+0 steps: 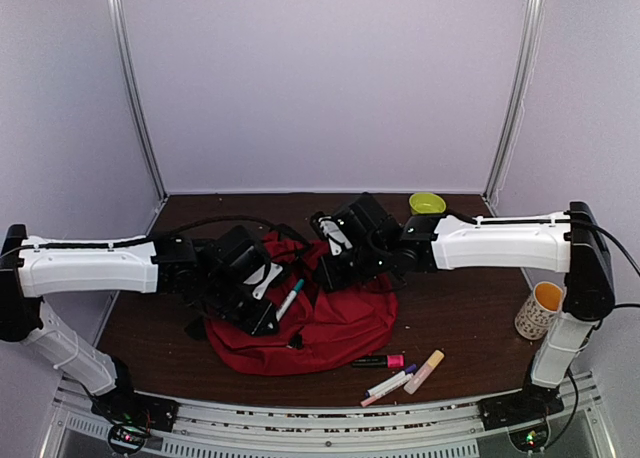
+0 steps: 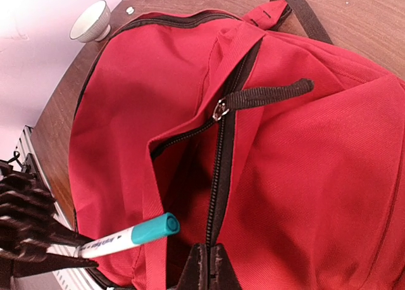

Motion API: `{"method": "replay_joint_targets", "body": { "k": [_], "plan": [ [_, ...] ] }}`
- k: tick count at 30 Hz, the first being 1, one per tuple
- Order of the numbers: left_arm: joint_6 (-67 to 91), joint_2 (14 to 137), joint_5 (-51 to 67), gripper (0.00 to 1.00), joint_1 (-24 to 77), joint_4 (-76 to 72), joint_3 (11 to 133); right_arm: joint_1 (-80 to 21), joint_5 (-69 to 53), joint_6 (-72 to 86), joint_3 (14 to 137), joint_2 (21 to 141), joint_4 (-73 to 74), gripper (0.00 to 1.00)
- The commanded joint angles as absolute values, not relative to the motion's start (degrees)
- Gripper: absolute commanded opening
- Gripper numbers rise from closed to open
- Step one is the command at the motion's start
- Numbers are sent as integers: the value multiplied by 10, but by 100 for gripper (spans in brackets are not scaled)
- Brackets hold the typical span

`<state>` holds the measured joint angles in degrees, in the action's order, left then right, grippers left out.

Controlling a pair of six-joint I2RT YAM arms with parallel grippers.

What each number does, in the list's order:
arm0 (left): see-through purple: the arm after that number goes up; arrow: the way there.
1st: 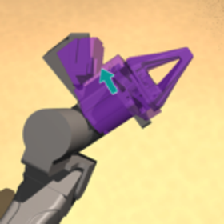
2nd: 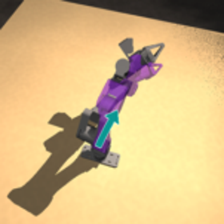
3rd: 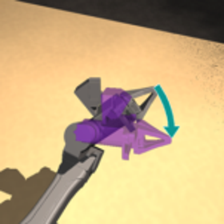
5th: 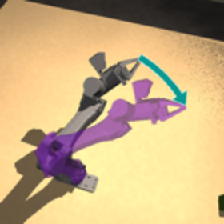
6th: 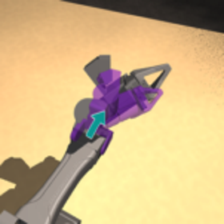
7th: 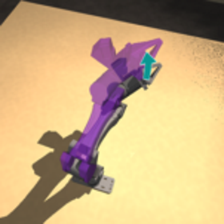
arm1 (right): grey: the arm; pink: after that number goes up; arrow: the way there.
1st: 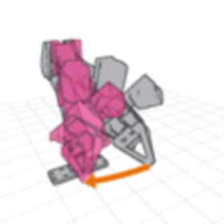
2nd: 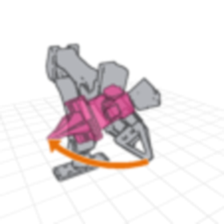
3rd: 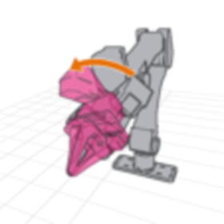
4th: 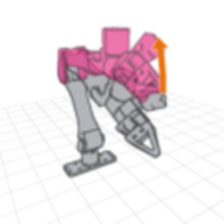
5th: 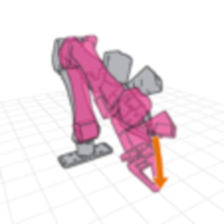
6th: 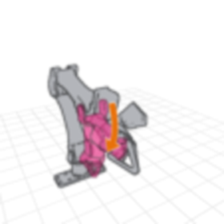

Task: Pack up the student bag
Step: Pick up the student bag from the upper front pocket, then place the pen in the upper front pocket of the bag.

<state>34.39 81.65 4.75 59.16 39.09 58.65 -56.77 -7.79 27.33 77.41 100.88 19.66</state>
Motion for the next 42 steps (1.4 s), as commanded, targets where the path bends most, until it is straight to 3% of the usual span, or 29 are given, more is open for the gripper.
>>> {"method": "replay_joint_targets", "body": {
  "k": [1, 17, 42],
  "plan": [
    [349, 838, 34, 0, 582, 419, 607, -575, -62, 263, 768, 972, 194, 0],
    [297, 909, 19, 0, 550, 402, 664, -607, -61, 244, 754, 970, 189, 0],
    [295, 1045, 150, 0, 461, 241, 725, -599, -37, 250, 733, 969, 180, 0]
  ]
}}
